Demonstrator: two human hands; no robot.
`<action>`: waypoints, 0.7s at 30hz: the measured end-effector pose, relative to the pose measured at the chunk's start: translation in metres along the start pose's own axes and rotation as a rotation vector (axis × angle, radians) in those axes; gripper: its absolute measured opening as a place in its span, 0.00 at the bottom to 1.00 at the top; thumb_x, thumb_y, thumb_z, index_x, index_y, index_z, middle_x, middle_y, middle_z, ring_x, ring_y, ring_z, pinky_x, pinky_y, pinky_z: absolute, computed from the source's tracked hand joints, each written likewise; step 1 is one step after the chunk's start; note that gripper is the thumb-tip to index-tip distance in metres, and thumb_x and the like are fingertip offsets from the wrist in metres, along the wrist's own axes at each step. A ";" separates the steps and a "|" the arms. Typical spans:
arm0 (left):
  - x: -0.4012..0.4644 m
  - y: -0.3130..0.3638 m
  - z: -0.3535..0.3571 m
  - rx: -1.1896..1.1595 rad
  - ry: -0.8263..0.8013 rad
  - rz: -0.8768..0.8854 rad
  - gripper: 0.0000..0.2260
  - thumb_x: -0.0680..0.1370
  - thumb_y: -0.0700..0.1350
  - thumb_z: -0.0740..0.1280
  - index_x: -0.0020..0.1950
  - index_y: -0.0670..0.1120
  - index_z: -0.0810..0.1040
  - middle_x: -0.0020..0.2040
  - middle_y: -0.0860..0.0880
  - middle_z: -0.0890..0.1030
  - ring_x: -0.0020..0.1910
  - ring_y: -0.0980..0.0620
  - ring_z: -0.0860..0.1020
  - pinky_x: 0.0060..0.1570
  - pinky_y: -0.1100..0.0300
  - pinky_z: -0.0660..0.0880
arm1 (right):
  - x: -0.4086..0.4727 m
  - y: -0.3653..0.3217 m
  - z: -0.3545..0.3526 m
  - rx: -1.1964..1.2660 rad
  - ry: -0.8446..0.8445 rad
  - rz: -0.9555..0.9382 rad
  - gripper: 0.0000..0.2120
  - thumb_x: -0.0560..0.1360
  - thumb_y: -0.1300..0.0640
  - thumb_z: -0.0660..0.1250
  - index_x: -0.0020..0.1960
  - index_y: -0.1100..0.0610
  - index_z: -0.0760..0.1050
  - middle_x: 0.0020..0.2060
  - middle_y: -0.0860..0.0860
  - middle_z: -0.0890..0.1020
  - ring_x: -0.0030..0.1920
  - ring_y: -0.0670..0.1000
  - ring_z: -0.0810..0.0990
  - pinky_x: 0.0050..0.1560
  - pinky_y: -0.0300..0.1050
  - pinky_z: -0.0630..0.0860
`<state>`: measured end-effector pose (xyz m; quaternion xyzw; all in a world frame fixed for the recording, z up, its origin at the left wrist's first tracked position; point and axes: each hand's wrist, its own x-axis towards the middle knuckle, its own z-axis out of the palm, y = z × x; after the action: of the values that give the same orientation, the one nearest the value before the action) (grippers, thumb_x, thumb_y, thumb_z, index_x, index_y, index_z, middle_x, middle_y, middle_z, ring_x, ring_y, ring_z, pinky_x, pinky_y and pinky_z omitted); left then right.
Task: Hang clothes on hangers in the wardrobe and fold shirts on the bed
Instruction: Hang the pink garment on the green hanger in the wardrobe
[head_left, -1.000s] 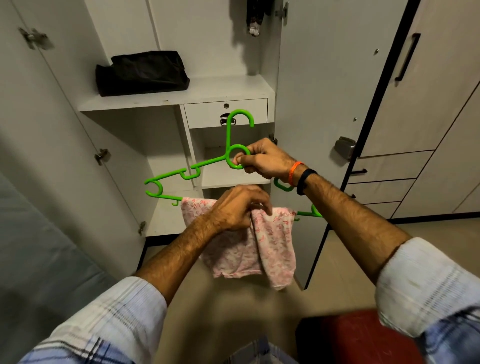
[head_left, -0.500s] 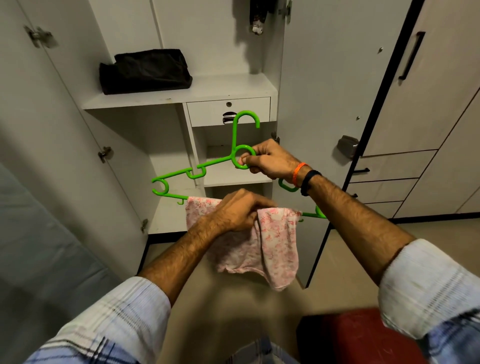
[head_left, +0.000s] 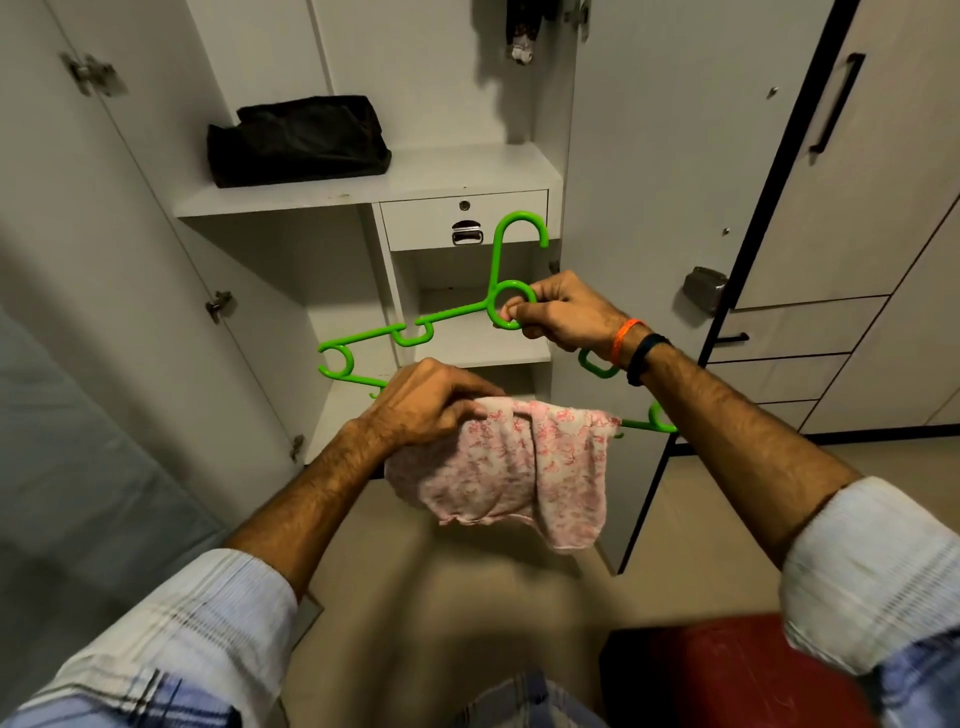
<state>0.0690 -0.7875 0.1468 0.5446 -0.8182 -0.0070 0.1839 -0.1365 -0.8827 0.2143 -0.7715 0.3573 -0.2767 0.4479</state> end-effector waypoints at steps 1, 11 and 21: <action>-0.001 -0.002 -0.002 0.004 0.013 -0.018 0.21 0.76 0.65 0.60 0.60 0.56 0.83 0.51 0.56 0.85 0.48 0.54 0.82 0.48 0.57 0.78 | 0.000 0.000 -0.001 0.009 0.004 0.002 0.07 0.80 0.57 0.66 0.47 0.55 0.82 0.31 0.51 0.77 0.21 0.42 0.63 0.22 0.35 0.60; -0.003 0.004 0.007 -0.249 0.259 -0.276 0.05 0.76 0.46 0.73 0.49 0.48 0.86 0.43 0.53 0.86 0.43 0.55 0.82 0.48 0.56 0.80 | 0.003 0.005 0.002 0.002 0.016 0.064 0.07 0.79 0.57 0.66 0.48 0.58 0.82 0.32 0.53 0.77 0.23 0.43 0.63 0.22 0.36 0.59; 0.025 0.034 0.010 -0.164 -0.035 -0.260 0.15 0.75 0.40 0.67 0.59 0.52 0.82 0.50 0.56 0.85 0.51 0.57 0.82 0.57 0.55 0.79 | -0.001 0.012 0.011 0.026 0.012 0.077 0.11 0.79 0.57 0.66 0.51 0.66 0.82 0.28 0.50 0.75 0.20 0.42 0.64 0.20 0.33 0.59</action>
<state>0.0274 -0.7981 0.1523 0.6290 -0.7405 -0.1070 0.2109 -0.1322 -0.8807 0.1988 -0.7495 0.3859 -0.2686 0.4661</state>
